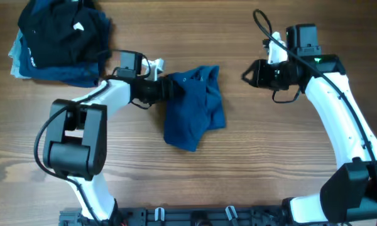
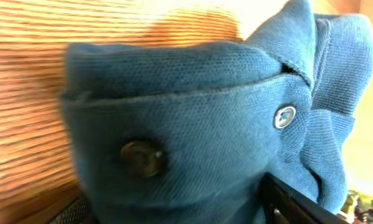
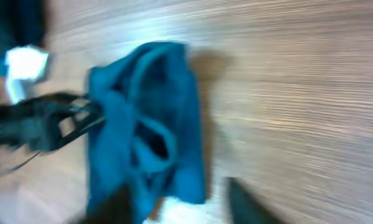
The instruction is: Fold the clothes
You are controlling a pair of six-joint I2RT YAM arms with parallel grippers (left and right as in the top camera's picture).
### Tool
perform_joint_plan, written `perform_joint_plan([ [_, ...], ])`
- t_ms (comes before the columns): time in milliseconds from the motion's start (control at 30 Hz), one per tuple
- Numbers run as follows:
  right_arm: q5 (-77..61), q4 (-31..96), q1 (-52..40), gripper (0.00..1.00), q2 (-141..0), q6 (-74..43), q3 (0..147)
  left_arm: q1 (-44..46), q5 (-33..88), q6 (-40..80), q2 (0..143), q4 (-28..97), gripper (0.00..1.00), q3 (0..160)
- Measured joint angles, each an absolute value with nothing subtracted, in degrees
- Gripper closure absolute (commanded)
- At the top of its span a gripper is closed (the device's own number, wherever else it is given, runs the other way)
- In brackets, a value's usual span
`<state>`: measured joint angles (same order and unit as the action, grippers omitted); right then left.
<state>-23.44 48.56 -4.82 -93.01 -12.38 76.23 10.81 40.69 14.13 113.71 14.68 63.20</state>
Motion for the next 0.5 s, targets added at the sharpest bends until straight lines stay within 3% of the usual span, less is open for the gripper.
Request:
perform_joint_plan([
  [200,-18.8,46.0,-5.3,0.96,-103.3,-16.5,76.2,11.5,40.8,14.3,113.6,14.6,0.16,63.5],
  [500,-24.6,40.8,-9.5,0.96,-116.8,-18.6,76.2,11.5,41.5,14.3,113.6,14.7,0.16,63.4],
])
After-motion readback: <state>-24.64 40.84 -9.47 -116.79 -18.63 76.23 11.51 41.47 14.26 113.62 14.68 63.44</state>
